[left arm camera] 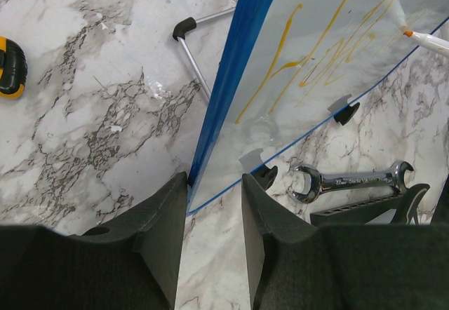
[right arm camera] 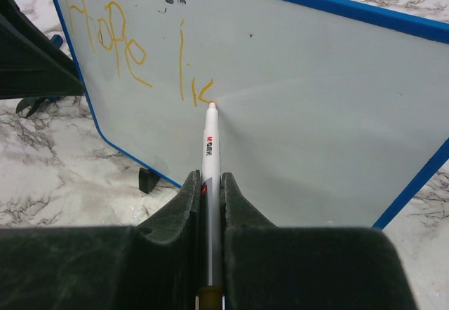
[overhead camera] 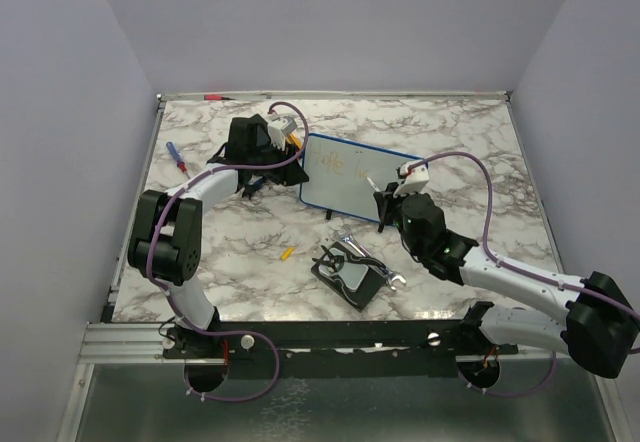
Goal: Write a sentence on the whiteboard
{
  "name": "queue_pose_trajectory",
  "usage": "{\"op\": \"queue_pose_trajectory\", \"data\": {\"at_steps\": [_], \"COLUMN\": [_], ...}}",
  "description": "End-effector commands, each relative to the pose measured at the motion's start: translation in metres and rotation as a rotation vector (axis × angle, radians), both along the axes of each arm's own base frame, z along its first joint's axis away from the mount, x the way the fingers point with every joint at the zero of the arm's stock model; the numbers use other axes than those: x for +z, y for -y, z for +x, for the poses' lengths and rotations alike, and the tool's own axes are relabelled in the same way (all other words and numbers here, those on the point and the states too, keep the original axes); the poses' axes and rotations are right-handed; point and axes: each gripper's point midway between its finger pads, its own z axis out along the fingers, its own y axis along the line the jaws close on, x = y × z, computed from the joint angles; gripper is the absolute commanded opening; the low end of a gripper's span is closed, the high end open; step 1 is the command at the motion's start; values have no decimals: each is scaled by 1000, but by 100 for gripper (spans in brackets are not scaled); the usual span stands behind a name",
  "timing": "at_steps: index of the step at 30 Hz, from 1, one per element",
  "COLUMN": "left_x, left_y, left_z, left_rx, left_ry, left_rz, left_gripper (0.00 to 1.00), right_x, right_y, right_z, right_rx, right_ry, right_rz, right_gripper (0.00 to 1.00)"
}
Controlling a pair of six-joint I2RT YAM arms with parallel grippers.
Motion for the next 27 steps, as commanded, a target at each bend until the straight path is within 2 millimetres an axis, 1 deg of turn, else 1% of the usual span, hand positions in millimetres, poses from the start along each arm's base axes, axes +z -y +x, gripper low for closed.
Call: {"op": "queue_pose_trajectory", "data": {"at_steps": [1,7,17,21,27], "left_x": [2,2,3,2,4], "left_y": [4,4,4,5,4], "left_z": [4,4,4,3,4], "left_rx": [-8,-9,-9,-10,-9], "left_ry": [16,16,17,15,20], "left_rz": [-4,-4,-4,-4,-5], "left_gripper": [37,37,37,37,37], "right_x": [20,33,36,28,5], "right_y": [12,10,7,8,11], "right_z": [8,11,12,11,4], "right_rx": [-63,-57,-48,-49,-46], "right_ry": [58,92,101,80,19], "right_rz": [-9,-5,-6,-14,-21], "right_gripper": [0,0,0,0,0]}}
